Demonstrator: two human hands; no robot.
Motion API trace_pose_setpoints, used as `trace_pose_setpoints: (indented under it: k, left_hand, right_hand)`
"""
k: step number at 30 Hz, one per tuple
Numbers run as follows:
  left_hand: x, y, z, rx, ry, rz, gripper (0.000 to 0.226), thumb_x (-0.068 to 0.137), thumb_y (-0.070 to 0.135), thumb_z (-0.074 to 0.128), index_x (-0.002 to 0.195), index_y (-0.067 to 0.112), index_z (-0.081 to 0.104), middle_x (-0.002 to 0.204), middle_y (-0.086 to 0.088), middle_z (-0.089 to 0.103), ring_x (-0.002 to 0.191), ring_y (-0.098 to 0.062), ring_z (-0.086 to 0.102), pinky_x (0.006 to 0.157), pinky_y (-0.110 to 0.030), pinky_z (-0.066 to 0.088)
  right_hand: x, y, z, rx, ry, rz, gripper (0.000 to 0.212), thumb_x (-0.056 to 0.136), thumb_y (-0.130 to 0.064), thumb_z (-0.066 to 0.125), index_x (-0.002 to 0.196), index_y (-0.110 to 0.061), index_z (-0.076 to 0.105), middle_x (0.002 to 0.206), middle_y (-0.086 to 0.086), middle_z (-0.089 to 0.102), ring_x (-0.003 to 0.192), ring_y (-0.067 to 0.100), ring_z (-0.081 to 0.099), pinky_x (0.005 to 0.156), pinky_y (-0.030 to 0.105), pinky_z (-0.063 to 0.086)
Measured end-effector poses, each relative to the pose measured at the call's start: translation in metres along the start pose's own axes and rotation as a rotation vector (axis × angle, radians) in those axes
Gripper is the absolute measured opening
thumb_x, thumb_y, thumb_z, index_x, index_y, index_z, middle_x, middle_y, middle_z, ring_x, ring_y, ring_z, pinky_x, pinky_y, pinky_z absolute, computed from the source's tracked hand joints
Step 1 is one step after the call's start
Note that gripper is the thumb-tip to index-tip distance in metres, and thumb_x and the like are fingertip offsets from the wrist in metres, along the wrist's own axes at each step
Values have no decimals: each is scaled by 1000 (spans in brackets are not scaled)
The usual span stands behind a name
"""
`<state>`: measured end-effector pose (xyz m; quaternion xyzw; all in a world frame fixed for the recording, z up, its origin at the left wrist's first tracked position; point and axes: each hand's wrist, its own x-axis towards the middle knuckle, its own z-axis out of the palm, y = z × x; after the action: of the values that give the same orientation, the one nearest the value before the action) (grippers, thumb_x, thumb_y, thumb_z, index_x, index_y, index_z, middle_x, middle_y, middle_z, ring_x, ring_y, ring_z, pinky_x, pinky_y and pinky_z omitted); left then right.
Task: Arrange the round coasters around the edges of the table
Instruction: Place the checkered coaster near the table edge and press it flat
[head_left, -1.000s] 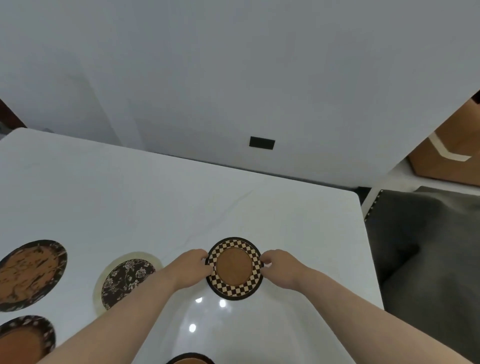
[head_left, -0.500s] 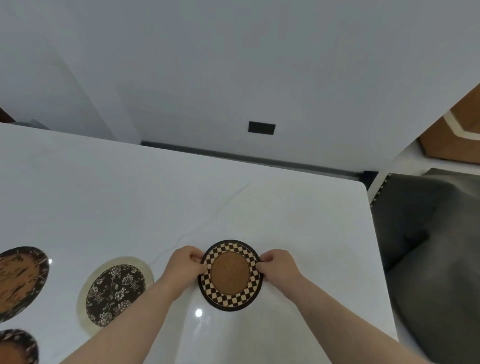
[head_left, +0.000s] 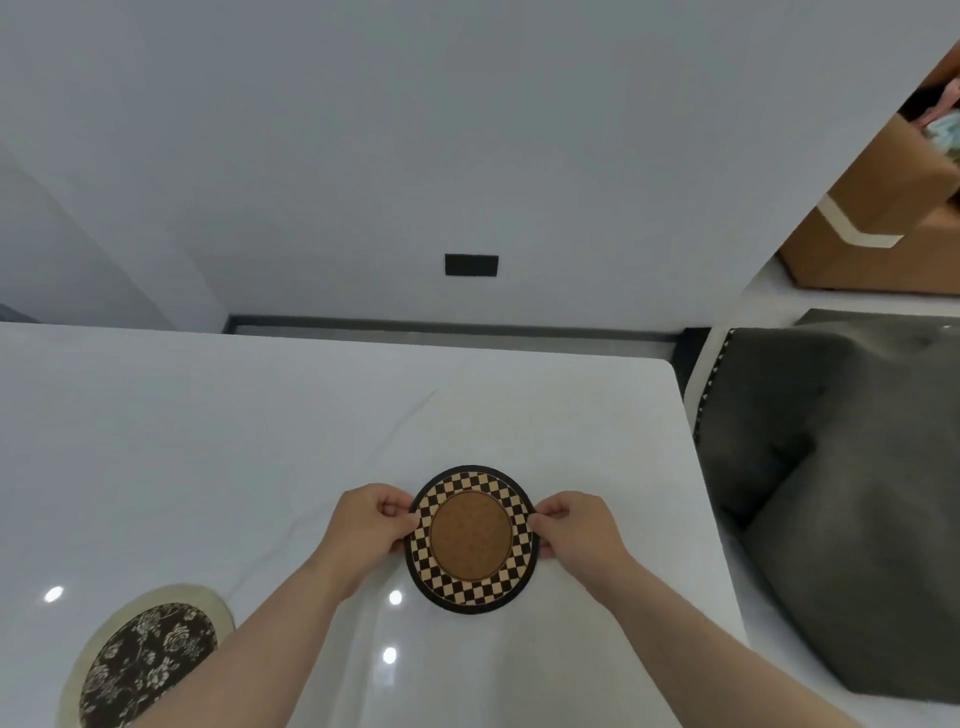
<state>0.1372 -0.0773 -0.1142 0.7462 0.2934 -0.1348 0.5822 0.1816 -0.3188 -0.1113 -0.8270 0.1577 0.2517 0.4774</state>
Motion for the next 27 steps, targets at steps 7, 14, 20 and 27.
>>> trace_pose_setpoints:
  k: [7,14,20,27]
  left_hand:
    - [35,35,34,0,-35,31,13,79,-7,70,88,2,69,85,-18,70,72,-20,66,58,-27,56]
    - [67,58,51,69,-52,61,13,78,-7,72,88,2,69,82,-16,68,73,-22,66,66,-34,60]
    - [91,64,67,230,-47,147,12,77,-2,74,82,9,71,74,-9,69,72,-22,67,74,-38,60]
    - [86,51,71,604,-34,467,17,85,23,69,101,27,68,106,5,67,102,-15,58,94,-32,48]
  right_hand:
    - [27,-9,-39,94,58,-18,9,86,0,66,79,-5,68,77,11,71,57,13,67,52,21,57]
    - [58,-13,-56,59,98,-36,8,85,-3,68,78,-5,70,77,10,71,56,12,66,55,24,59]
    - [84,-15,-62,-72,146,-74,11,85,-7,67,75,-12,70,76,7,72,65,24,70,63,33,61]
    - [95,8,-58,-511,132,-357,26,93,-15,48,93,-7,73,104,4,72,104,23,61,94,31,49]
